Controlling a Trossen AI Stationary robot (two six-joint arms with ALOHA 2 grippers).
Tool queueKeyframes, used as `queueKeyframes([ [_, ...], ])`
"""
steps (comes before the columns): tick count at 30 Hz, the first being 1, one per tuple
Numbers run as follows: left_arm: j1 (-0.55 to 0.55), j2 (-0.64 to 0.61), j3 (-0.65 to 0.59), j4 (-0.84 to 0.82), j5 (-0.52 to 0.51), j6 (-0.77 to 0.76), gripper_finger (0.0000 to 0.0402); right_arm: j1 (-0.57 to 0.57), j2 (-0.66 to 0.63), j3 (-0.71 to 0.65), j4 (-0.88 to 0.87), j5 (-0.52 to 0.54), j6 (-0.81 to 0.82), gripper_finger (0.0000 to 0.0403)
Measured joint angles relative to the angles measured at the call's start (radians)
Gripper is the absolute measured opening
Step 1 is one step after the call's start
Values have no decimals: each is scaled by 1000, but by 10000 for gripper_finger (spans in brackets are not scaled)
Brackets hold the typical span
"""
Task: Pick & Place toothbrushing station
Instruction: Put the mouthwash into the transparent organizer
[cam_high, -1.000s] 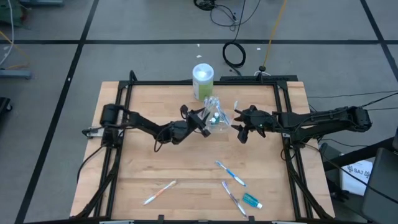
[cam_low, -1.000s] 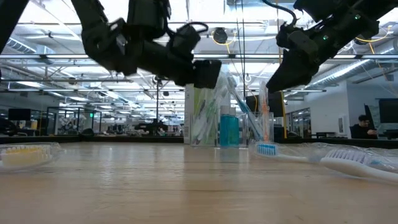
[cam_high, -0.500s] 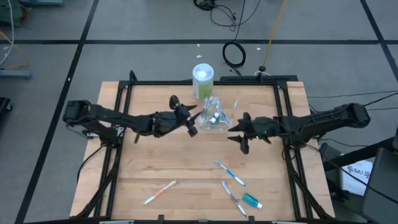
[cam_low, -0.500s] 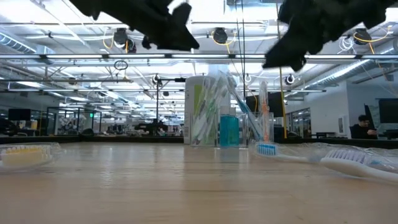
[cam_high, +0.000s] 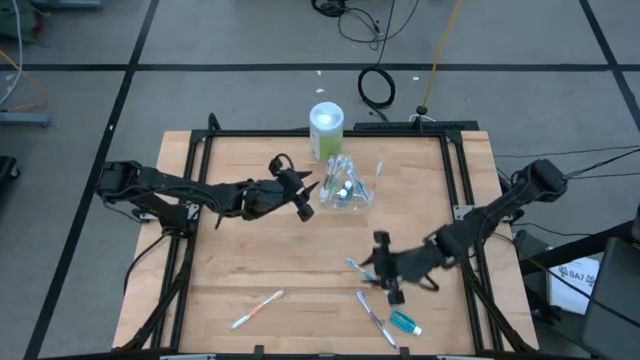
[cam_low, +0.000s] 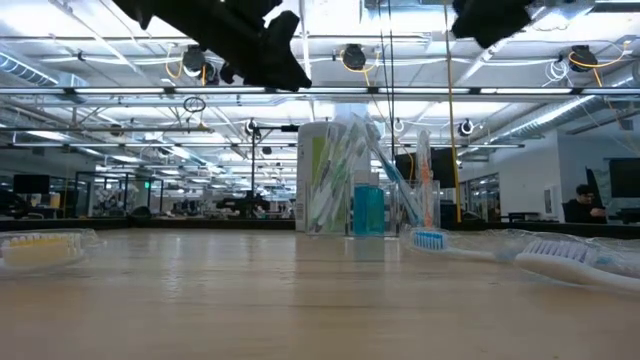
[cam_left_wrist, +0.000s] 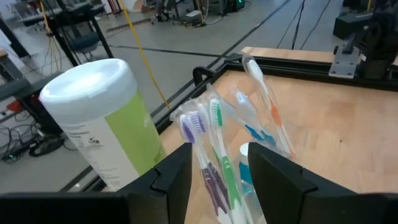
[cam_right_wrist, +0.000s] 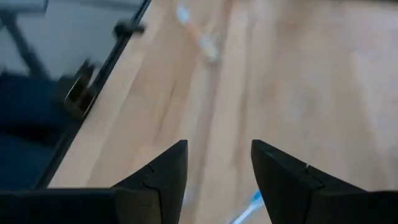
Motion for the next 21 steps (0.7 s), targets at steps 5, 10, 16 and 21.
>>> queueKeyframes([
  [5, 0, -1, 0, -10, 0, -38, 163, 90, 49, 57, -175, -8, 255, 171],
  [10, 0, -2, 0, -5, 44, -43, 163, 157, 57, 57, -297, -212, 669, 185],
  [16, 0, -2, 0, 4, 68, -14, 163, 234, 137, 57, -333, -374, 1044, 182],
  [21, 0, -2, 0, 32, 67, 55, 163, 283, 223, 57, -334, -551, 1358, 174],
])
